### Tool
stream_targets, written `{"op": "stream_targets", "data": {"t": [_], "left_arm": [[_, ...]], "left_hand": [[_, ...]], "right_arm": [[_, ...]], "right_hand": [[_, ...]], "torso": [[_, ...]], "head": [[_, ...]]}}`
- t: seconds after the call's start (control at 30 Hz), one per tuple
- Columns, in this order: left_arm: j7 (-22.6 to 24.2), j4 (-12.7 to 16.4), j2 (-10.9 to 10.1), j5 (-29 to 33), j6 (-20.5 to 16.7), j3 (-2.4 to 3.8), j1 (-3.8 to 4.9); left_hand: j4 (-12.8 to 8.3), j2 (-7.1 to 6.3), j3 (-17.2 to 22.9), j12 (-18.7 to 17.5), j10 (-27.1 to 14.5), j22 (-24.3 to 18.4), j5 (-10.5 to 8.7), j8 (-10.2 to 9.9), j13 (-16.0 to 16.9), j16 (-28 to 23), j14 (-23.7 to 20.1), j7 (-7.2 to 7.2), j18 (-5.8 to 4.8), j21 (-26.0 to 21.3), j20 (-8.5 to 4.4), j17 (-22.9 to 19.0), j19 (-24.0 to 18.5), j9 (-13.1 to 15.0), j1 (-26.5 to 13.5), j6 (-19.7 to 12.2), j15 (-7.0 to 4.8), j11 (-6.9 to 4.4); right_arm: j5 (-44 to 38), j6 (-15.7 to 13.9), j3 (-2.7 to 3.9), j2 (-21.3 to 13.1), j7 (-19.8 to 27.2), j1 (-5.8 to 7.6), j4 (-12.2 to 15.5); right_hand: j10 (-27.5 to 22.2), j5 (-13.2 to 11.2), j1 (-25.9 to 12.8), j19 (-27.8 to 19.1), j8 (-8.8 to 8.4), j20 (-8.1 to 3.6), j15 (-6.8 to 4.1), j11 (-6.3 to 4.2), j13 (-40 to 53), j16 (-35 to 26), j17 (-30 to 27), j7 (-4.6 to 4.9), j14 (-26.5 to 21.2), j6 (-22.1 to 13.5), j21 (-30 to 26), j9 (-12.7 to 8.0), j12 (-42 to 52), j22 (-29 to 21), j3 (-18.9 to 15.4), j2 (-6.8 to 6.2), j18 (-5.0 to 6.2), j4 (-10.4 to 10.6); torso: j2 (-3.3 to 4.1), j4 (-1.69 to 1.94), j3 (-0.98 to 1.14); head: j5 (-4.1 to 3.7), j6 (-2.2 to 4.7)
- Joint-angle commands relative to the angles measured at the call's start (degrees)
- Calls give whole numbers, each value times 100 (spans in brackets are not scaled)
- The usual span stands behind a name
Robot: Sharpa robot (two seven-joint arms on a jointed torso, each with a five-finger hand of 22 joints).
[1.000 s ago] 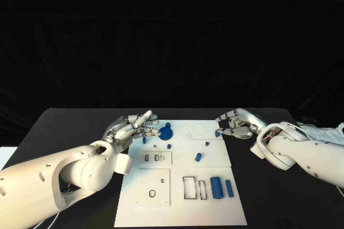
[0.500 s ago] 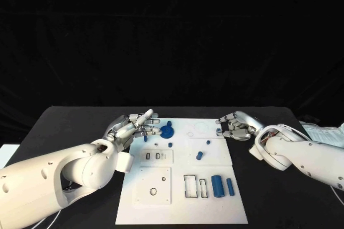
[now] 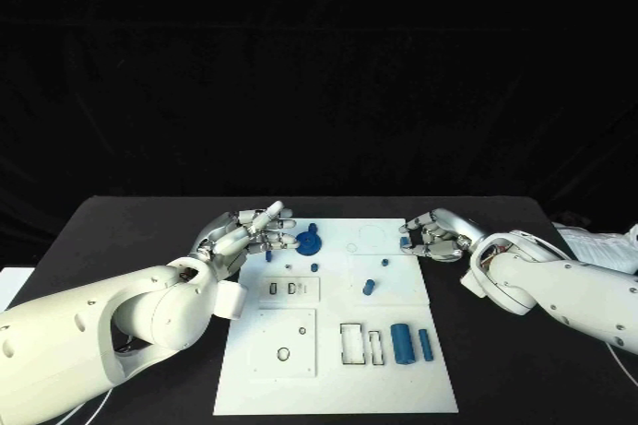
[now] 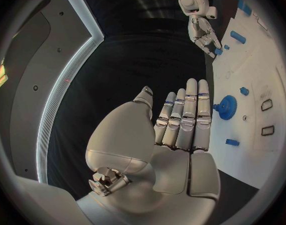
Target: Assemble the parts on the task board
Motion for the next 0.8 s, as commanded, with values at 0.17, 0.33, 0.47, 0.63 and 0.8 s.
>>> {"op": "stream_targets", "data": {"t": [0.17,0.33,0.47,0.63,0.8], "left_arm": [[38,5,10,18,113,3,1],[37,3,13,18,114,3,1],[36,1,14,18,115,3,1],[36,2,16,18,118,3,1],[35,2,16,18,119,3,1]], "left_hand": [[-27,23,-19,-30,-12,-8,8,-33,-5,21,-36,70,16,-21,22,5,-24,-1,14,-39,-15,9],[-27,23,-19,-30,-12,-8,8,-33,-5,21,-36,70,16,-21,22,5,-24,-1,14,-39,-15,9],[-27,23,-19,-30,-12,-8,8,-33,-5,21,-36,70,16,-21,22,5,-24,-1,14,-39,-15,9],[-27,23,-19,-30,-12,-8,8,-33,-5,21,-36,70,16,-21,22,5,-24,-1,14,-39,-15,9],[-27,23,-19,-30,-12,-8,8,-33,-5,21,-36,70,16,-21,22,5,-24,-1,14,-39,-15,9]], "right_arm": [[-64,176,0,43,-12,-19,-82],[-65,208,0,73,-7,-40,-117],[-54,221,0,81,-9,-49,-122],[-42,212,0,82,-28,-54,-137],[-34,196,0,78,-46,-55,-155]], "right_hand": [[19,20,50,-6,99,21,18,-19,39,20,970,-26,473,162,-28,54,41,17,-9,29,-3,-41],[42,18,72,2,155,9,4,-36,65,24,977,-44,475,264,-21,83,72,32,10,60,-5,-63],[73,-4,62,8,198,-1,-7,-50,102,28,984,-62,477,346,-17,105,117,42,13,79,-7,-64],[104,-34,62,20,236,-13,-22,-69,135,38,999,-85,481,420,-8,126,157,61,26,112,-10,-71],[114,-50,67,30,259,-23,-33,-83,145,43,1007,-101,483,466,0,138,169,77,43,146,-13,-76]], "torso": [[5,-13,3],[4,-9,4],[4,-3,2],[4,-10,3],[2,-12,1]], "head": [[15,-4],[25,-31],[27,-43],[22,-52],[27,-60]]}}
